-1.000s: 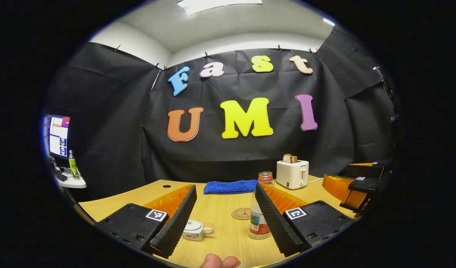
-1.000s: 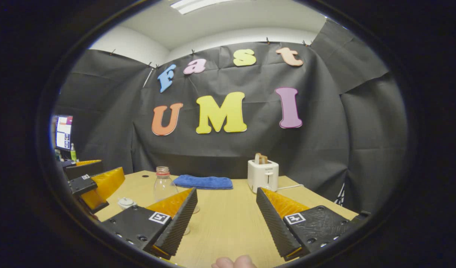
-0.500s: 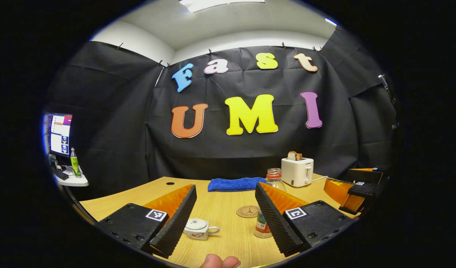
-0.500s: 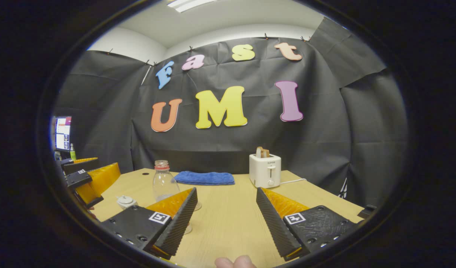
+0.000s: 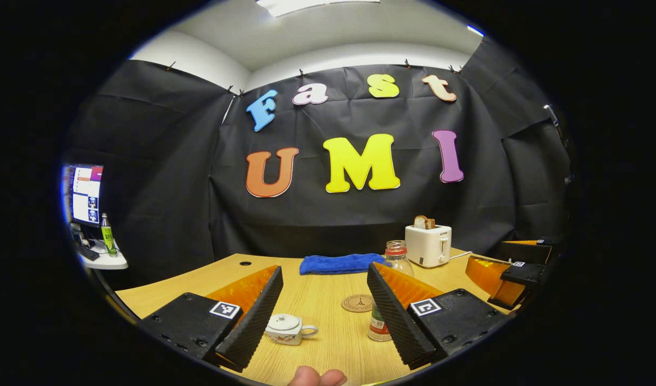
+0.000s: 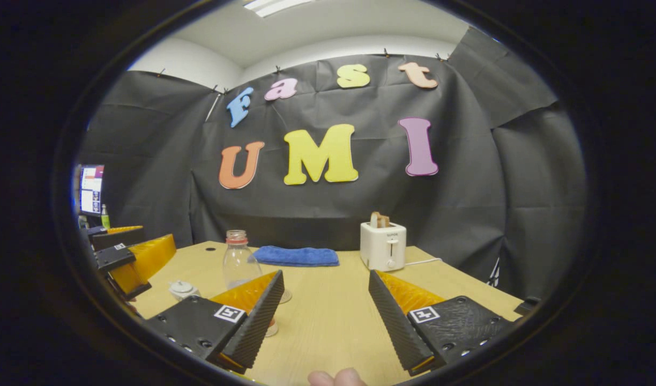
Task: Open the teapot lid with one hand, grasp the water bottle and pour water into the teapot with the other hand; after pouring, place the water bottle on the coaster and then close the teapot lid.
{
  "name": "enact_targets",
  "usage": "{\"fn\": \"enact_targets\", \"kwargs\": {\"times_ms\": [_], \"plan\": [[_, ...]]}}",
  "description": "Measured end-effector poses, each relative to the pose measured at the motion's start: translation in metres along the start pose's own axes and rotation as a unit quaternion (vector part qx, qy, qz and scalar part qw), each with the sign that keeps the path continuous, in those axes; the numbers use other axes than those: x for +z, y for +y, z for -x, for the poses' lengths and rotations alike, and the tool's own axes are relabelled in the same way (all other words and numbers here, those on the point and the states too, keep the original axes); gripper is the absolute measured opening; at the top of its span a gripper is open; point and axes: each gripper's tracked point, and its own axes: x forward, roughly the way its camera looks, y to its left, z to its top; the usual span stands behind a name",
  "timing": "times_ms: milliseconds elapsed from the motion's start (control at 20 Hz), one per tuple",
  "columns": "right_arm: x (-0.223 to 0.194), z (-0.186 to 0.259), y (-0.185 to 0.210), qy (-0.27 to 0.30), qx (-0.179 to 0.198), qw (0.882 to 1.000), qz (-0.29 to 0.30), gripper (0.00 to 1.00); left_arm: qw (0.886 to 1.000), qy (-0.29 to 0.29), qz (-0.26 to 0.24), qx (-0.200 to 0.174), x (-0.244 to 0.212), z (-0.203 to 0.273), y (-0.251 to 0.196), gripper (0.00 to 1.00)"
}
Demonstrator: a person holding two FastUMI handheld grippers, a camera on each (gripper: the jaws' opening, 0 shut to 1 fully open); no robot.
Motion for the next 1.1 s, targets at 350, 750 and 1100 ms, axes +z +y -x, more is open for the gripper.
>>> {"fn": "enact_targets", "kwargs": {"times_ms": [350,750,1100], "plan": [[-0.008,-0.003,0.009,0.005,0.007,1.000,0.010,0.97,0.999,0.038,0.003,0.000,-0.031,0.004,0.020,0.99],[-0.035,-0.007,0.005,0.037,0.005,0.999,0.031,0.97,0.993,0.119,0.006,0.016,-0.089,-0.020,0.056,0.99],[-0.042,-0.017,-0.011,0.048,-0.015,0.998,0.027,0.95,0.984,0.176,0.011,0.022,-0.123,-0.044,0.067,0.76]]}}
